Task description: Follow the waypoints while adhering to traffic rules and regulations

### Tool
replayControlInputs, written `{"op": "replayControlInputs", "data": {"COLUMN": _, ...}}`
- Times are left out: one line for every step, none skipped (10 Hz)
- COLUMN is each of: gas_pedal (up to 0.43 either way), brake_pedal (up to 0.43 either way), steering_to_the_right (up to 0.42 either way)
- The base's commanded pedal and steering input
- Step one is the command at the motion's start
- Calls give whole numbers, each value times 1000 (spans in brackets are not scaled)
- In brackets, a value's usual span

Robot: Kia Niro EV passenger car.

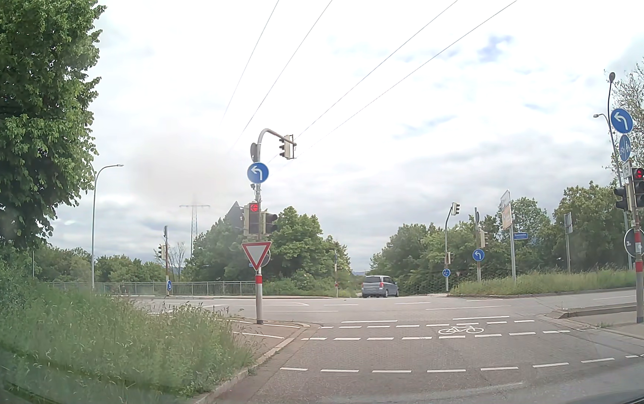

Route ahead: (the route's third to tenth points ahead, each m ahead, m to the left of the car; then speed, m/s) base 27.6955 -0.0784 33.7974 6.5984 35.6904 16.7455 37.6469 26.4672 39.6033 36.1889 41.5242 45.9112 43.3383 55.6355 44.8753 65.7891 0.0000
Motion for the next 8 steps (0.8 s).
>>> {"op": "replayControlInputs", "data": {"gas_pedal": 0, "brake_pedal": 244, "steering_to_the_right": -7}}
{"op": "replayControlInputs", "data": {"gas_pedal": 0, "brake_pedal": 244, "steering_to_the_right": -7}}
{"op": "replayControlInputs", "data": {"gas_pedal": 0, "brake_pedal": 244, "steering_to_the_right": -7}}
{"op": "replayControlInputs", "data": {"gas_pedal": 0, "brake_pedal": 244, "steering_to_the_right": -7}}
{"op": "replayControlInputs", "data": {"gas_pedal": 0, "brake_pedal": 244, "steering_to_the_right": -7}}
{"op": "replayControlInputs", "data": {"gas_pedal": 0, "brake_pedal": 244, "steering_to_the_right": -7}}
{"op": "replayControlInputs", "data": {"gas_pedal": 0, "brake_pedal": 244, "steering_to_the_right": -7}}
{"op": "replayControlInputs", "data": {"gas_pedal": 0, "brake_pedal": 244, "steering_to_the_right": -7}}
